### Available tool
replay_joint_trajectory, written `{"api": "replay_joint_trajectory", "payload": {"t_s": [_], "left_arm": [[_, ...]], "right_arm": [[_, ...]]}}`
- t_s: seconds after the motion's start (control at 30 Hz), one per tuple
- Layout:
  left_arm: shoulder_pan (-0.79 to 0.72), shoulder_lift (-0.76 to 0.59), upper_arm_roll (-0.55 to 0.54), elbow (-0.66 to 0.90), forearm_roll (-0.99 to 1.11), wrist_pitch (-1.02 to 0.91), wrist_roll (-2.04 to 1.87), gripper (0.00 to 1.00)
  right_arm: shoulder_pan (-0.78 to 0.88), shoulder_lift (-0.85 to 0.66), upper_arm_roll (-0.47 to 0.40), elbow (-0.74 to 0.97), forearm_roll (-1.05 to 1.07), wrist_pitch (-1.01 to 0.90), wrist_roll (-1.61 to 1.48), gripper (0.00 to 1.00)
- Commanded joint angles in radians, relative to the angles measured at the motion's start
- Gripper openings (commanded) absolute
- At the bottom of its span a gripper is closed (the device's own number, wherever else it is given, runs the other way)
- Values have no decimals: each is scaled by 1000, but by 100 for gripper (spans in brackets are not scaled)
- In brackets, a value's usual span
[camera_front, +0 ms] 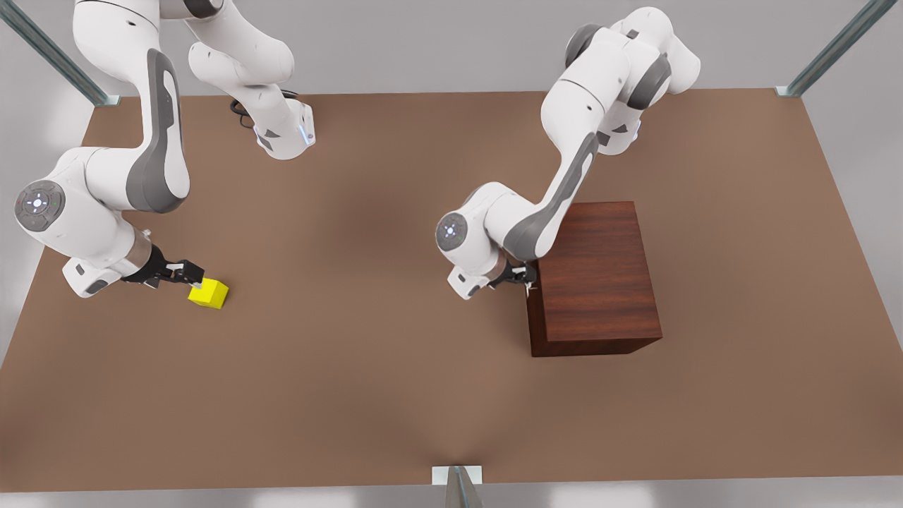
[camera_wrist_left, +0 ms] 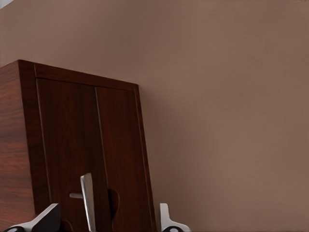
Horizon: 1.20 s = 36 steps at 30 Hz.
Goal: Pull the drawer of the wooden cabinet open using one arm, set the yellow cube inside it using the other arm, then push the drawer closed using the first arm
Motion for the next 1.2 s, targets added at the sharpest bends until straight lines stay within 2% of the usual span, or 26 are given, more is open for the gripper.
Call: {"api": "replay_joint_trajectory", "payload": {"t_s": [0.0,0.37,1.17], "left_arm": [[0,-1,0,-6,-2,16,-89,100],[0,-1,0,-54,-9,-9,-123,100],[-1,20,-8,-49,-19,20,-157,100]], "right_arm": [[0,0,0,0,1,0,-3,100],[0,0,0,0,1,0,-3,100],[0,7,1,0,1,0,-3,100]]}}
